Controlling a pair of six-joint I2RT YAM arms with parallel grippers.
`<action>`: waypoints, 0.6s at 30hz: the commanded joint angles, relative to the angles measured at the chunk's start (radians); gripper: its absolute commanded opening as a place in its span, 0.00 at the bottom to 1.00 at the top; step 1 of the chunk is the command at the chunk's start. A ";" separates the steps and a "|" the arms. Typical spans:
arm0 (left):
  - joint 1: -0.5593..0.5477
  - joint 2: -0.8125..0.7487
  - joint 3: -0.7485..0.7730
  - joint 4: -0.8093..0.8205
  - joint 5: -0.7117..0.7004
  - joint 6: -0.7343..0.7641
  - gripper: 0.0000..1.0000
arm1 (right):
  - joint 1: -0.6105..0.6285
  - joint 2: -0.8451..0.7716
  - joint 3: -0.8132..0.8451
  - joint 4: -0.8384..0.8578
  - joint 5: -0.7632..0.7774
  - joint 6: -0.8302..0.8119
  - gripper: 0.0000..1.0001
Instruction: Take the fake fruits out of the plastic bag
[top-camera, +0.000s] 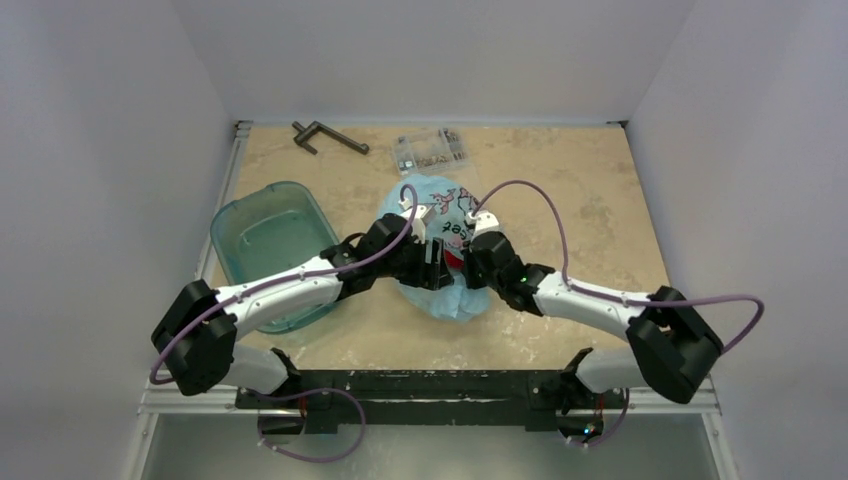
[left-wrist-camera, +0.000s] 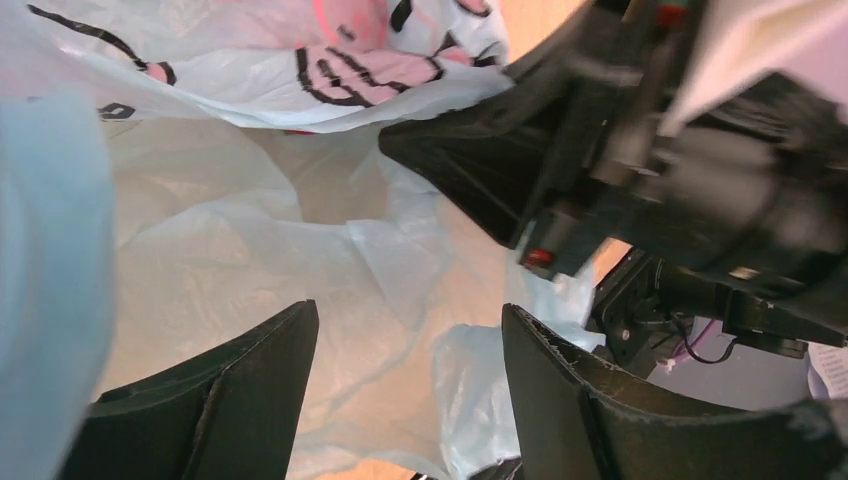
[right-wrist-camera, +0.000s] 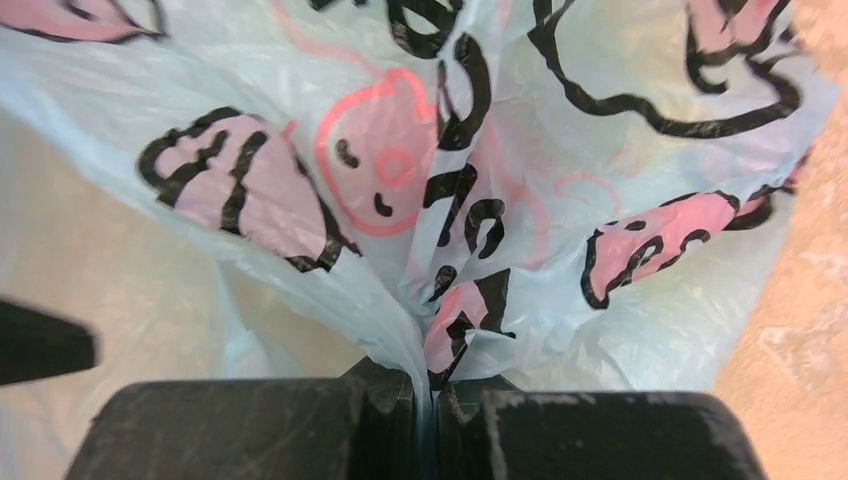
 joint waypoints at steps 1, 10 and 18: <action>-0.002 -0.027 -0.007 0.025 -0.031 -0.008 0.67 | 0.001 -0.137 -0.015 0.035 -0.034 -0.100 0.00; 0.004 0.050 0.036 0.091 -0.066 -0.021 0.66 | -0.001 -0.317 -0.142 0.078 -0.071 -0.068 0.01; 0.033 0.193 0.150 0.067 -0.083 -0.015 0.65 | -0.002 -0.314 -0.157 0.028 -0.082 -0.014 0.00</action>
